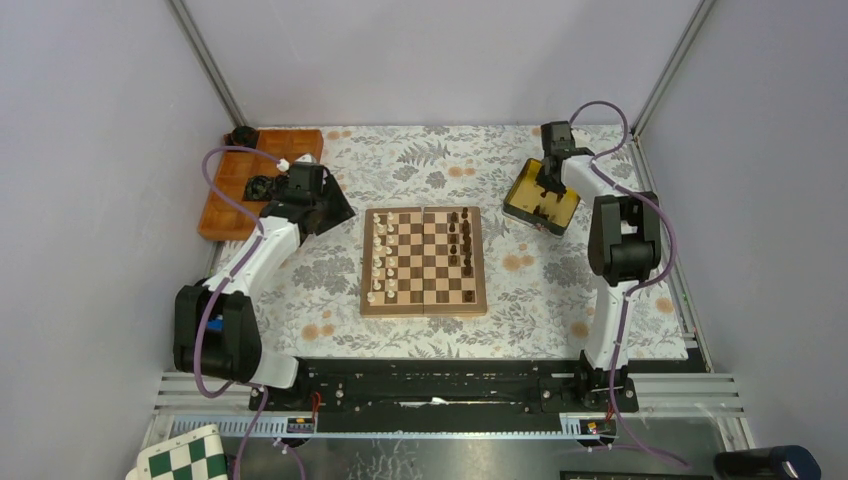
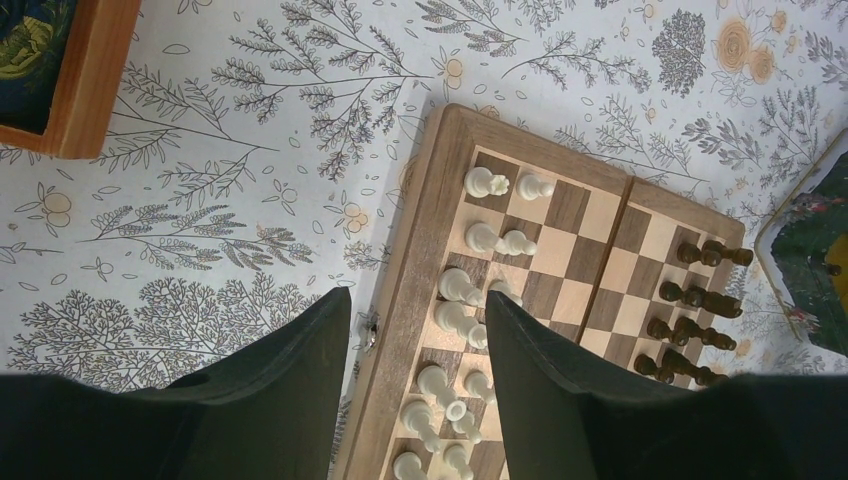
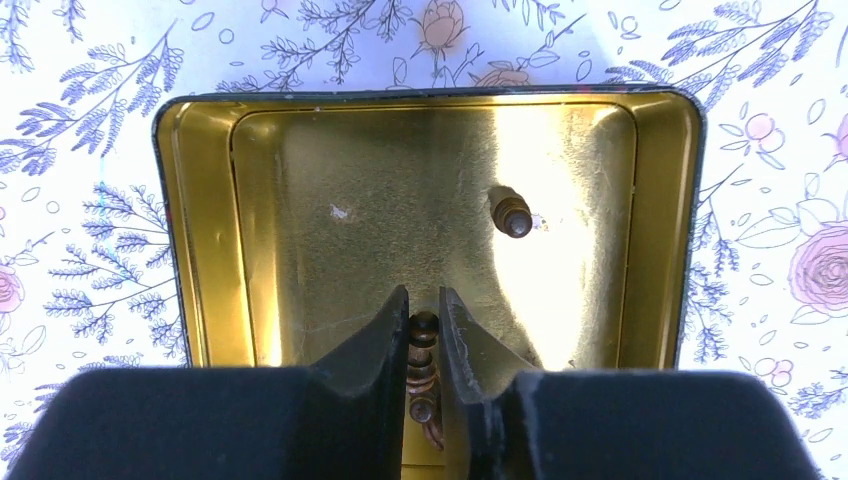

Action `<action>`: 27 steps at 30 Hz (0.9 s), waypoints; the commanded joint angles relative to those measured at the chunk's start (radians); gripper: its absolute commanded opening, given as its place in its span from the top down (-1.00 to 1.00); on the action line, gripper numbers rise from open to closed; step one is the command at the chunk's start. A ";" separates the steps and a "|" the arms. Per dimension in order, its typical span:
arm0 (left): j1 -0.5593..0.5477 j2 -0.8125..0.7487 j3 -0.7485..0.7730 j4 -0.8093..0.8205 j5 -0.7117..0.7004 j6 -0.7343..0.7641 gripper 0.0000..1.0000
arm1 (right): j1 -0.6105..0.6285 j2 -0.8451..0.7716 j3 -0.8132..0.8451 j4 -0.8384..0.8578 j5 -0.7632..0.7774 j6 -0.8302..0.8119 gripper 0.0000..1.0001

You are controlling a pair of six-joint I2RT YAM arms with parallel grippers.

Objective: Set up the chess pieces on the board
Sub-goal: Pick up the chess piece from the storage box, then place the chess piece on the chessboard.

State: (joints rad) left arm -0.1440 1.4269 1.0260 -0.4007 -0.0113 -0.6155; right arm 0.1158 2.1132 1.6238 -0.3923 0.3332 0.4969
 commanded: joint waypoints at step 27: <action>0.003 -0.248 -0.073 -0.008 0.054 -0.067 -0.19 | 0.476 -0.502 -0.361 0.422 0.133 -0.424 0.95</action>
State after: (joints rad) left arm -0.1440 1.2247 0.9775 -0.4068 0.0151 -0.6586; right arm 0.4999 1.6997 1.3140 -0.0784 0.4095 0.1551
